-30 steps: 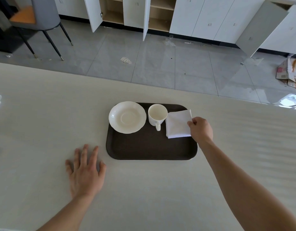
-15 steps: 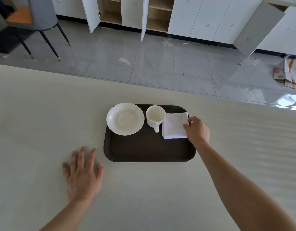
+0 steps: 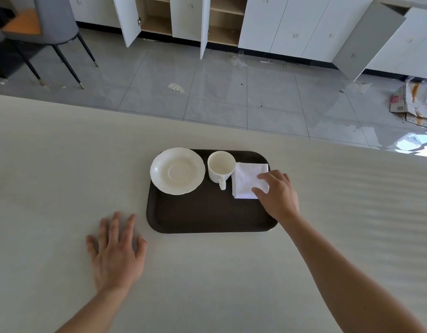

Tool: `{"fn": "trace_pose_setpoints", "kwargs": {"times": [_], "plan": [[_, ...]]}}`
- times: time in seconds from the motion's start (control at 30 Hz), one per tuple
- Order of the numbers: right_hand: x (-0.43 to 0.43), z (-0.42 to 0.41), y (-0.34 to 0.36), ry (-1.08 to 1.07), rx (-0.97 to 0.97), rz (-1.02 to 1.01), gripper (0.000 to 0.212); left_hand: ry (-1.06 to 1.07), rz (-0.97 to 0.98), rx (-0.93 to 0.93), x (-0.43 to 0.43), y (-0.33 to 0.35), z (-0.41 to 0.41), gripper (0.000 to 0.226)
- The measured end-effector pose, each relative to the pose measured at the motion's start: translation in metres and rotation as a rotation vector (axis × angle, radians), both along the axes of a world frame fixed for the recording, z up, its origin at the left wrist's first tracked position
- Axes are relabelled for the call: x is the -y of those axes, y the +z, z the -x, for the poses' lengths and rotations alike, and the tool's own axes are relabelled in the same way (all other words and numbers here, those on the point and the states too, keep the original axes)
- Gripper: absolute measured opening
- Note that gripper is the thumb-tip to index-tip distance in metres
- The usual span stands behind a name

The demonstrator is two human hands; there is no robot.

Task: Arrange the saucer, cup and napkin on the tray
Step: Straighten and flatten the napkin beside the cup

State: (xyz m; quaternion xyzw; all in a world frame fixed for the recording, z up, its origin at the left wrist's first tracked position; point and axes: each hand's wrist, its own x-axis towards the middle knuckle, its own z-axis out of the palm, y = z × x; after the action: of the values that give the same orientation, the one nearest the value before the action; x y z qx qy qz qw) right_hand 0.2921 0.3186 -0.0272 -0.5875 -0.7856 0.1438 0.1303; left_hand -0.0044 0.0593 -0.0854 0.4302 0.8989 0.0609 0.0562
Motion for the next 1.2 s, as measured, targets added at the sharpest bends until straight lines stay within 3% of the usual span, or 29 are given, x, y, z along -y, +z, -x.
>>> {"fn": "trace_pose_setpoints", "kwargs": {"times": [0.17,0.3,0.43,0.57,0.7,0.8,1.0,1.2], "plan": [[0.003,-0.001,0.002,0.169,0.187,-0.011,0.051,-0.001,-0.001,-0.003,0.0,0.001,0.001,0.064],[0.002,-0.003,0.0,0.198,0.213,0.006,0.049,0.001,-0.009,0.034,0.0,0.006,-0.002,0.064],[-0.002,-0.004,0.003,0.236,0.243,0.008,0.046,0.035,-0.151,0.092,0.0,0.016,0.0,0.058],[-0.006,-0.004,0.004,0.286,0.257,0.024,0.046,-0.218,-0.448,-0.006,-0.013,0.037,-0.03,0.03],[-0.009,-0.011,0.003,0.311,0.278,0.026,0.046,-0.588,-0.539,0.094,-0.063,0.055,-0.098,0.015],[-0.012,-0.019,0.003,0.321,0.283,0.038,0.044,-0.715,-0.458,0.135,-0.106,0.06,-0.141,0.02],[-0.019,-0.028,0.003,0.35,0.247,0.035,0.035,-0.684,-0.138,0.147,-0.151,0.048,-0.168,0.051],[-0.026,-0.033,0.0,0.422,0.238,0.016,0.034,-0.681,-0.011,0.089,-0.164,0.035,-0.168,0.055]]}}
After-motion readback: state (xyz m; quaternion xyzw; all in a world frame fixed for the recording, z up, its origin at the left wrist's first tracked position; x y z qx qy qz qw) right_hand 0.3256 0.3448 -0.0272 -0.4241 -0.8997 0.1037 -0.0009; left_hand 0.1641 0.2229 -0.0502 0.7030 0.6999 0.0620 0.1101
